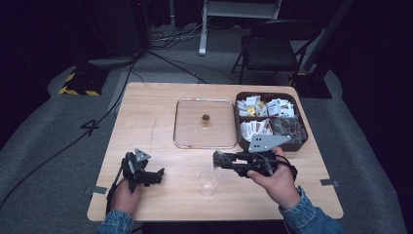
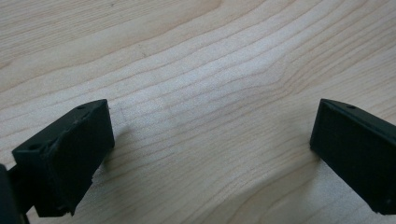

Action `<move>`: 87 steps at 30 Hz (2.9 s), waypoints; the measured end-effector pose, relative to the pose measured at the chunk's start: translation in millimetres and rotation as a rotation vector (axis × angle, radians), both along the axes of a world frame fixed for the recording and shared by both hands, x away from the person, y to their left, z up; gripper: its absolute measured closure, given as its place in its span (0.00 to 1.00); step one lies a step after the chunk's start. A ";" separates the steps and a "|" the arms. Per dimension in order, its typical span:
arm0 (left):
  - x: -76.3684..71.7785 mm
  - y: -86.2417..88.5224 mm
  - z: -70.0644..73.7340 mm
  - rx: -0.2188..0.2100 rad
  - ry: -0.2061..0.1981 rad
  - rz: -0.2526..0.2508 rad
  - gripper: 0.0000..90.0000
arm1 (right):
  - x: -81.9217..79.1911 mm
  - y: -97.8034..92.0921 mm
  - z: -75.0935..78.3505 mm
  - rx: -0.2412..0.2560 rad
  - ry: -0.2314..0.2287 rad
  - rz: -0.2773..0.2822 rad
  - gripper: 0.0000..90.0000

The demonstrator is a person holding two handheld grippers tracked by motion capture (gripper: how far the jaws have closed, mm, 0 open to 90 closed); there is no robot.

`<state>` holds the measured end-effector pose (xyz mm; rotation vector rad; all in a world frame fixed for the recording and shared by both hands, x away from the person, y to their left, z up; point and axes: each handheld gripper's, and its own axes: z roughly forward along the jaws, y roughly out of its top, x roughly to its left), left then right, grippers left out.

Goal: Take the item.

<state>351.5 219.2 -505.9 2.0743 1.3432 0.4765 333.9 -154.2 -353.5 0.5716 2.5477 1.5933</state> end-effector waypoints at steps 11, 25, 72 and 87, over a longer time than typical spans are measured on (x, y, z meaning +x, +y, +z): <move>0.1 0.1 0.0 0.000 0.000 -0.001 0.00 | -5.5 19.0 -22.6 -0.112 -0.036 0.032 0.82; 0.1 0.0 0.0 0.000 -0.001 -0.001 0.00 | -4.6 35.7 -53.2 -0.182 0.013 0.069 0.82; 1.8 0.1 0.3 0.005 0.001 -0.017 0.00 | 12.5 -55.8 -23.7 -0.095 -0.019 -0.175 0.27; 1.4 0.1 0.3 0.004 0.001 -0.016 0.00 | 19.7 -110.2 -48.8 -0.114 0.040 -0.320 0.19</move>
